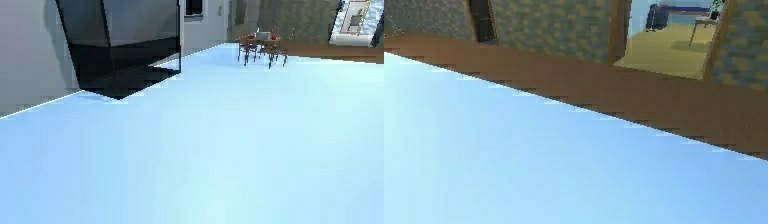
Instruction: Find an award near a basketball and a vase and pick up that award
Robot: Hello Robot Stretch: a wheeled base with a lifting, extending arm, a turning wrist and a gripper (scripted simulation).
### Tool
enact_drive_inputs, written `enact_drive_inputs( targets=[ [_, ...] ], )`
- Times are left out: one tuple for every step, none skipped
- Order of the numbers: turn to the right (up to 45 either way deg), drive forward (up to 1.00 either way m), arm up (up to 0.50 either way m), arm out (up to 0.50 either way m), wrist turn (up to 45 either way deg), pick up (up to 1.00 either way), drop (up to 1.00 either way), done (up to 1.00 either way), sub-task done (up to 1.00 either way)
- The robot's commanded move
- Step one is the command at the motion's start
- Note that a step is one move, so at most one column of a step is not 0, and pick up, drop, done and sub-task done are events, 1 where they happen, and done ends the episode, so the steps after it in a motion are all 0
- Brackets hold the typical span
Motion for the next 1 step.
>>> enact_drive_inputs(
  targets=[
    [45.0,0.0,0.0,0.0,0.0,0.0,0.0,0.0,0.0]
  ],
)
